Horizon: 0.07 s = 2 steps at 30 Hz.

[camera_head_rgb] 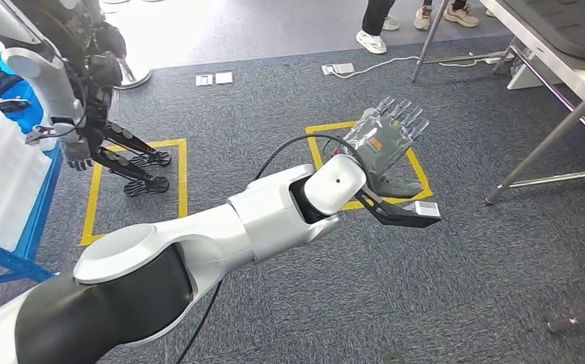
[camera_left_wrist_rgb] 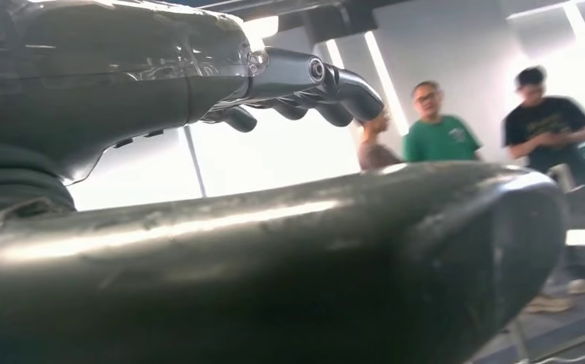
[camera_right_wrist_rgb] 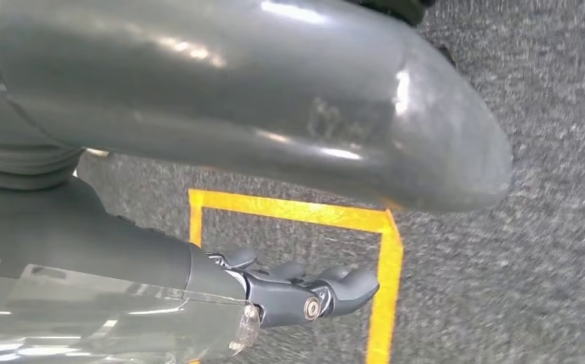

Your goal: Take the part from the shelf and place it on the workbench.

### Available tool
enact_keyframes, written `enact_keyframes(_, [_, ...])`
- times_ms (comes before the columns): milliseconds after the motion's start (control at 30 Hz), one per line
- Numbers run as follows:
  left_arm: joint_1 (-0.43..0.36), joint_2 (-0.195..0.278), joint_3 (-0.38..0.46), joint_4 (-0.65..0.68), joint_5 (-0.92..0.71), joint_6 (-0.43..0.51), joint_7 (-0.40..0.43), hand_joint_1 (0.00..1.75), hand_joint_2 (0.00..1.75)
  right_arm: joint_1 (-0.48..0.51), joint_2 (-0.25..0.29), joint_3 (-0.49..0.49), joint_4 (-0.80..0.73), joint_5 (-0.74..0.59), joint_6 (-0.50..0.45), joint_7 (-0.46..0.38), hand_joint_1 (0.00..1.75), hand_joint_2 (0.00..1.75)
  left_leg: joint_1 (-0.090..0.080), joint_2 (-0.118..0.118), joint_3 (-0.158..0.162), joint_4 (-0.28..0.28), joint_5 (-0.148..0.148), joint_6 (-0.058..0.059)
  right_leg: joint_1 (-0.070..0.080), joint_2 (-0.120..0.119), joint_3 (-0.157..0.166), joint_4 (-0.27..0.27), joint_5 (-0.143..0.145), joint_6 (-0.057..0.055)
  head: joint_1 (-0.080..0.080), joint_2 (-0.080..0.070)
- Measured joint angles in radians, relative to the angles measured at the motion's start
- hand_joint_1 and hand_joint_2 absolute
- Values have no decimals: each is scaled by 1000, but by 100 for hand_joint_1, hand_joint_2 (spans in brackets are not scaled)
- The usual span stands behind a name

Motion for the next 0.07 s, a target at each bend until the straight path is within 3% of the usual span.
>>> enact_keyframes(67, [0,1,-2,2,1,0,0,0,0,-1,0,0,0,0,0,0,0,0,6,14,45,-70,41,-9,-5,-21,0,7,-5,10,-5,0])
